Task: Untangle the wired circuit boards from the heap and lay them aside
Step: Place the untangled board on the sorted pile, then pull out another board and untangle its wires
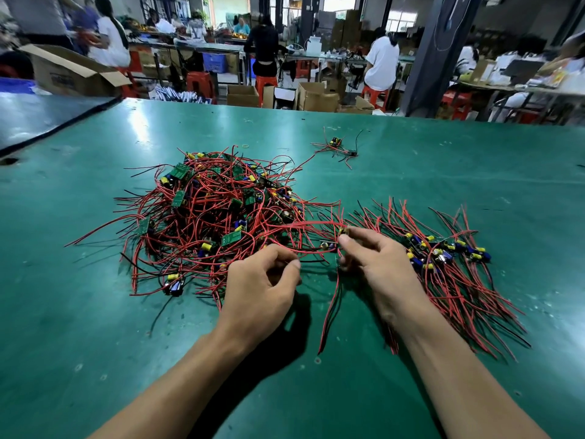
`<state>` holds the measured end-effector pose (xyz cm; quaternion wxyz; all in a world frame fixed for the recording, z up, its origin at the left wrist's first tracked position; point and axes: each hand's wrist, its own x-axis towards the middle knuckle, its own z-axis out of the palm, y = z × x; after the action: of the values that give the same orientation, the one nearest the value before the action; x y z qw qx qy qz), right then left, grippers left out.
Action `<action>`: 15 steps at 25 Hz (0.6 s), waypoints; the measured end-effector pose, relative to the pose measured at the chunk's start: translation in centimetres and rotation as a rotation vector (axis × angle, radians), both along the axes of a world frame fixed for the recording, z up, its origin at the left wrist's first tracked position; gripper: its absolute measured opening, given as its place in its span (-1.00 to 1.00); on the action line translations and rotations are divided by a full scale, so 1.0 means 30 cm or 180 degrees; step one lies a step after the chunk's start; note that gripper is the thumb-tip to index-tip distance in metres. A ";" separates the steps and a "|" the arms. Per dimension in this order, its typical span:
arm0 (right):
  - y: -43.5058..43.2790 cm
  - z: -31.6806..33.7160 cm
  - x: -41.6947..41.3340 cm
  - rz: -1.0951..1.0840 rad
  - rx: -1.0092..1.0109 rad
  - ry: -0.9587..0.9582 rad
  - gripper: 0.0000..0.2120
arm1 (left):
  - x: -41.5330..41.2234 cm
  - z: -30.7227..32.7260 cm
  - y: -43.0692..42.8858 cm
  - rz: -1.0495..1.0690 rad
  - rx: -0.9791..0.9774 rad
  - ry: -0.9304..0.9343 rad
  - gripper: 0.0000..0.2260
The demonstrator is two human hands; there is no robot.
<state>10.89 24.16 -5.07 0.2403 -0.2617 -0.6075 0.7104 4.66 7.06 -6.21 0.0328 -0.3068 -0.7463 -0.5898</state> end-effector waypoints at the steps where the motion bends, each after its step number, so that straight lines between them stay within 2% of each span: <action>1: 0.004 0.011 0.004 0.0029 -0.0345 0.0157 -0.82 | 0.004 -0.003 0.002 -0.0064 -0.0063 -0.0017 -0.94; 4: 0.019 0.058 0.015 0.0445 -0.1874 0.0993 -0.83 | 0.002 -0.009 0.007 -0.0108 -0.0288 0.0038 -0.91; 6: 0.019 0.072 0.021 0.0735 -0.2241 0.1179 -0.82 | 0.000 -0.004 0.010 -0.0093 -0.0263 0.0010 -0.88; 10: -0.036 0.055 0.017 0.1076 -0.1488 0.0692 -0.80 | 0.000 0.005 0.008 -0.0061 -0.0198 -0.0219 -0.95; 12: -0.045 0.039 0.006 0.0806 -0.0991 0.0551 -0.79 | -0.001 0.015 0.003 0.0013 0.0012 -0.0405 -0.95; 15: -0.035 0.018 -0.005 0.0024 0.0005 0.0276 -0.89 | -0.006 0.028 -0.007 0.0163 0.0176 -0.0444 -0.94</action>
<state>10.74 23.12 -4.52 0.2640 -0.2282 -0.5981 0.7215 4.47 6.87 -5.36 0.0042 -0.2449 -0.7378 -0.6291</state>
